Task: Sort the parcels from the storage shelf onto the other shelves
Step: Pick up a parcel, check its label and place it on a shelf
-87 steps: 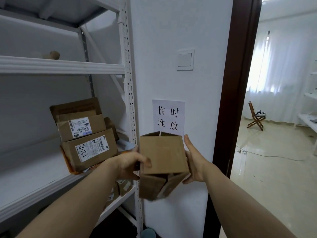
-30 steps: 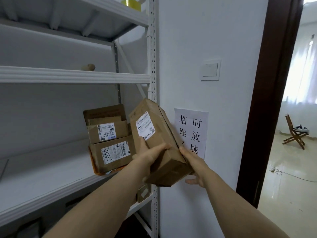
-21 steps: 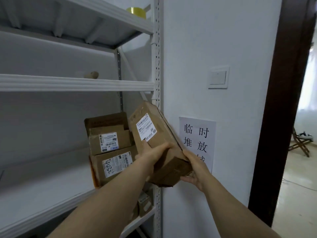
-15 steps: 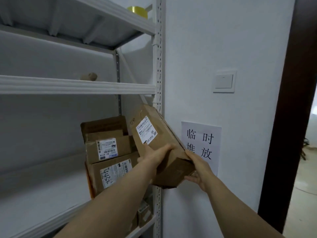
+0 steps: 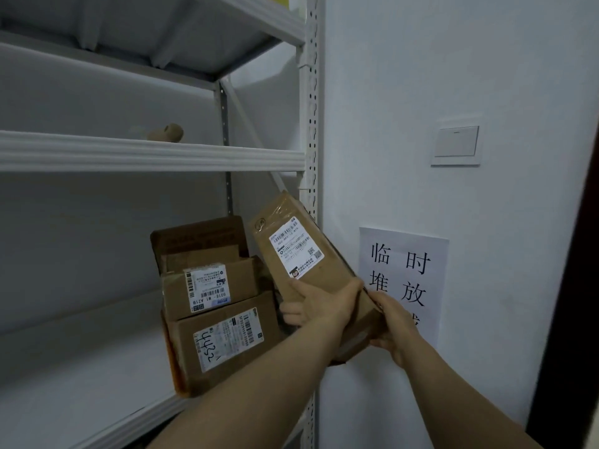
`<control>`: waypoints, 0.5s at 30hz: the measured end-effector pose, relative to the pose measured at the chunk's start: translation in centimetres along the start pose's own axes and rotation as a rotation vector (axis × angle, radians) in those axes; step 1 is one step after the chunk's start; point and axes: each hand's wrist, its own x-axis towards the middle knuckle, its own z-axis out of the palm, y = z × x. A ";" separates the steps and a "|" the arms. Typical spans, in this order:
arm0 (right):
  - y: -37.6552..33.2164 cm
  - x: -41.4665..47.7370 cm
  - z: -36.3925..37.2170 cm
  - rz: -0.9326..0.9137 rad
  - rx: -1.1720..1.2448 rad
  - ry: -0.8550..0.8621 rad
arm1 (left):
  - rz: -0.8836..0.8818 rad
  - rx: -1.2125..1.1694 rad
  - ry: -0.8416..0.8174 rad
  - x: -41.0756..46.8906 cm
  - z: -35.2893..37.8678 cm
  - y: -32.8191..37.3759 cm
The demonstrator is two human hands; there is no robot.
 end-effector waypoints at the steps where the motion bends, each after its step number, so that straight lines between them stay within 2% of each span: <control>1: 0.2 0.2 0.1 0.006 0.006 -0.003 | -0.001 0.003 0.020 0.0 0.0 0.0; 8: 0.7 0.8 0.0 0.006 -0.013 -0.099 | -0.091 -0.007 0.089 -0.1 0.4 0.0; 15: -1.0 1.5 0.8 -0.055 0.081 -0.139 | -0.028 -0.072 0.096 0.5 -1.2 2.0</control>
